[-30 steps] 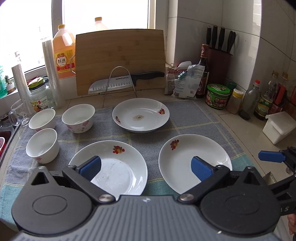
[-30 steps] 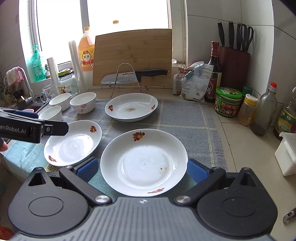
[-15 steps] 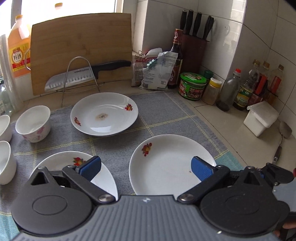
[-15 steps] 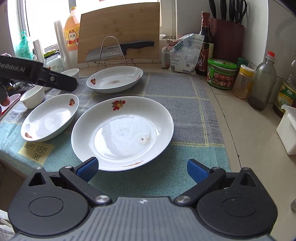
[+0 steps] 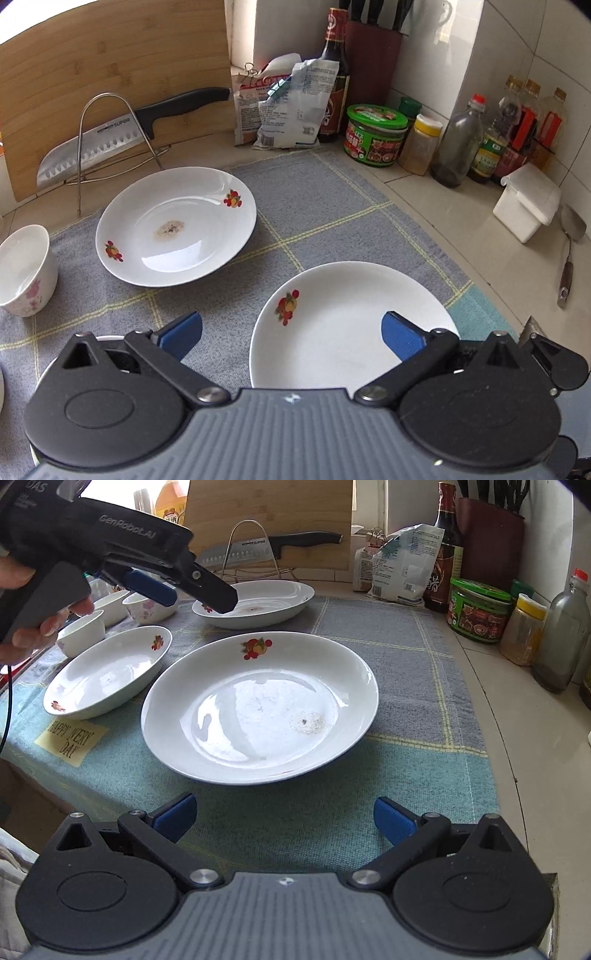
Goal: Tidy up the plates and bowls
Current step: 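Move the left gripper to the rim of a flower-print white plate and grasp it, then lift the gripped white plate with the left gripper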
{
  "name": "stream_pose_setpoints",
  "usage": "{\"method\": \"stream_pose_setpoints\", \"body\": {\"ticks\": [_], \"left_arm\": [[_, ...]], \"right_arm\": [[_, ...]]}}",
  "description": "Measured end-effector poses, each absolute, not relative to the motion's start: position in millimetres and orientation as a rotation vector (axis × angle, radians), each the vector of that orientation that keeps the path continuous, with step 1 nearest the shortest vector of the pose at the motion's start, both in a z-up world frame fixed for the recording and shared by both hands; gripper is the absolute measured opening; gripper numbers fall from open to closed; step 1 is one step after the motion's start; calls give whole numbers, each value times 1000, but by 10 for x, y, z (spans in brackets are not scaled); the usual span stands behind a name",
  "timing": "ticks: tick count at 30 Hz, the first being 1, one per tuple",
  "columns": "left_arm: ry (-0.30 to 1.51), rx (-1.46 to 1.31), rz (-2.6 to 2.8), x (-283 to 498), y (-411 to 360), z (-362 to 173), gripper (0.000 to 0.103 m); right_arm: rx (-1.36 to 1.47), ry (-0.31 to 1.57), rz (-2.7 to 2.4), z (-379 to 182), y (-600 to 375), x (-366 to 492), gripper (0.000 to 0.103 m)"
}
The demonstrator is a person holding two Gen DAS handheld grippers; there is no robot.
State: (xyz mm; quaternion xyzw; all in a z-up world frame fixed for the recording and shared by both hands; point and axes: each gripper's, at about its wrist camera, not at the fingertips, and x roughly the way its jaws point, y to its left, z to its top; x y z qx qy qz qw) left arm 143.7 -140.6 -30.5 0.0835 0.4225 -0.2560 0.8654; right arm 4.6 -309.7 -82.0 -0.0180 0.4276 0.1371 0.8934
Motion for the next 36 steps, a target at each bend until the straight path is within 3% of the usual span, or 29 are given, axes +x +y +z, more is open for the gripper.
{"method": "stream_pose_setpoints", "body": {"ticks": [16,27,36], "left_arm": [[995,252,-643,1806,-1644,-625,99],[1074,282,-728,1949,-1726,-765,70],[1104,308,-770,1993,-1740,-804,66]], "right_arm": [[-140,792,349,-938,-3068,86,103],[-152,753,404,-960,-3081,193,103],[-174,753,431,-941,-3067,204,103]]}}
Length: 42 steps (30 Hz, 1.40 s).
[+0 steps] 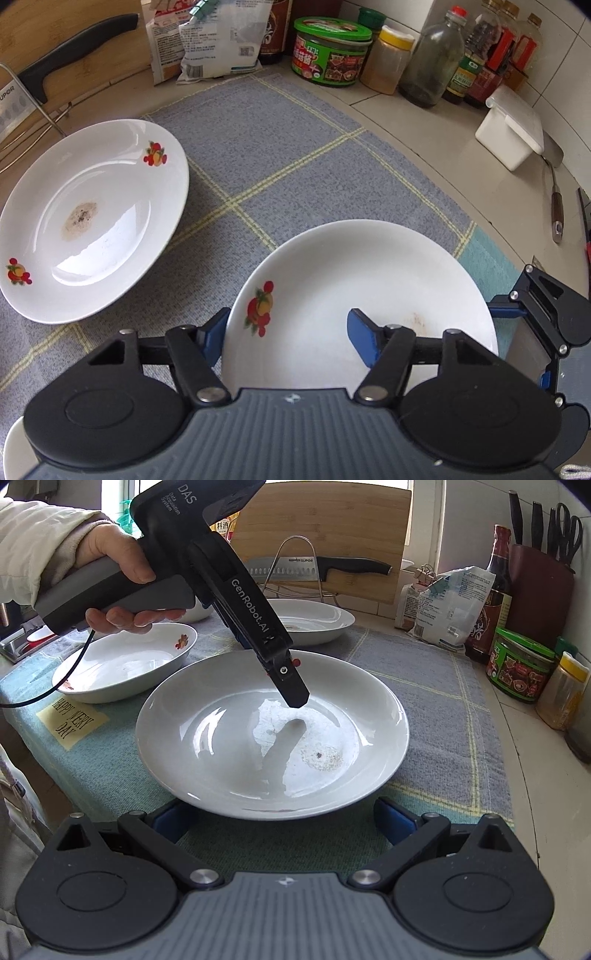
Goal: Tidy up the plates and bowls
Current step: 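Lift the gripped white plate with the left gripper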
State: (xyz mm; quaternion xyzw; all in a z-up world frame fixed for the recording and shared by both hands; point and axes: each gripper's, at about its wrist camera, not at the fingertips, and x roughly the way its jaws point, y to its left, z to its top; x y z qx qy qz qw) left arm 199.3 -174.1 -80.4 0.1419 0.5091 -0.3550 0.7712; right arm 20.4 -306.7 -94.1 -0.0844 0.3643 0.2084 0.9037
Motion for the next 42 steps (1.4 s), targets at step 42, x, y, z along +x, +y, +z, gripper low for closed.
{"method": "stream_pose_setpoints", "body": {"ticks": [42], "left_arm": [[1026,402,-846,2057,-2018,-566,66]], "right_arm": [[-199,789,401,-734,-3165,357,99]]}}
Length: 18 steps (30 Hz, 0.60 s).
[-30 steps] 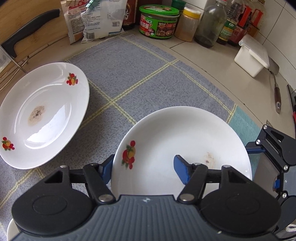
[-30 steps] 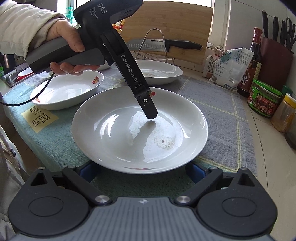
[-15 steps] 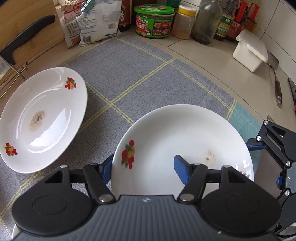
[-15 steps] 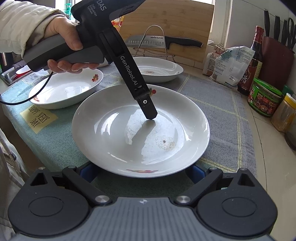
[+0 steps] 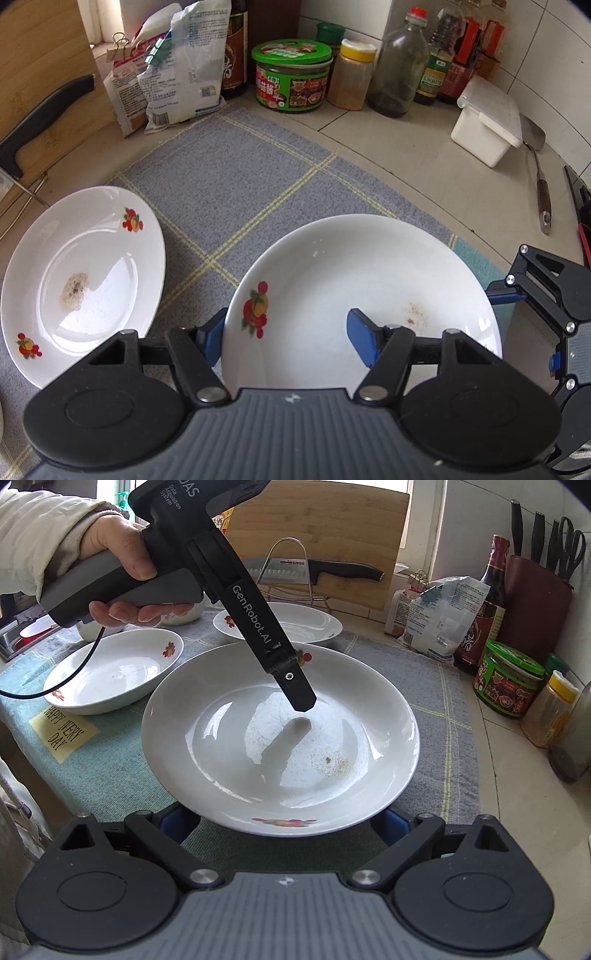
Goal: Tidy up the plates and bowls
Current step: 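Lift the gripped white plate with the left gripper, then carry the plate toward the condiment jars, lower it and open the left gripper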
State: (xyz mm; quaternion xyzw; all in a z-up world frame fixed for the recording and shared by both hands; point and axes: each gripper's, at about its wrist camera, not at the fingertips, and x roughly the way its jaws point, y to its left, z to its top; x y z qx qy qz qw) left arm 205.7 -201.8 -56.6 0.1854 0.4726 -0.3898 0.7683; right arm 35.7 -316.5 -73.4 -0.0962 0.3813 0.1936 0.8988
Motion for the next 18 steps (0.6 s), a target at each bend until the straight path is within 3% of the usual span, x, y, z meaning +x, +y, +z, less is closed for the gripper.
{"method": "stream_pose_setpoints", "body": {"ticks": [18], "left_arm": [[962,451,-935,2464,-2570,-544,66]], "right_arm": [[-191,792,301,-751,-3511,714,99]]}}
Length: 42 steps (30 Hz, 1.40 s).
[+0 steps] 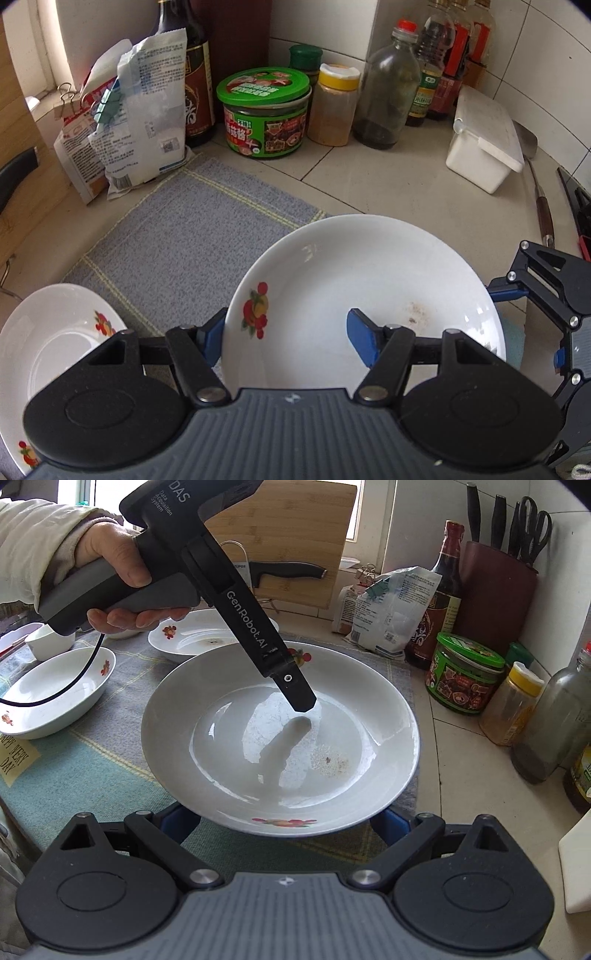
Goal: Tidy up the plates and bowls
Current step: 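Carry the plate toward the condiment jars, lower it and open the left gripper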
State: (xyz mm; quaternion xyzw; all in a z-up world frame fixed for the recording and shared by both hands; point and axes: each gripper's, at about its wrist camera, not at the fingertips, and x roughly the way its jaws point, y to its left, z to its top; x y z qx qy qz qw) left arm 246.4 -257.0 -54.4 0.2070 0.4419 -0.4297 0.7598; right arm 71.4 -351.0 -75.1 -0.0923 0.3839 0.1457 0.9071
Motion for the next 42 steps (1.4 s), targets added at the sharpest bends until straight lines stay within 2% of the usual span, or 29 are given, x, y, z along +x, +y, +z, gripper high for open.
{"method": "stream_pose_setpoints", "body": {"ticks": [42], "left_arm": [[934,475,-979,3071,-3084,-886,66]], "right_arm": [[-163,834,203,-977,-3860,1376,99]]}}
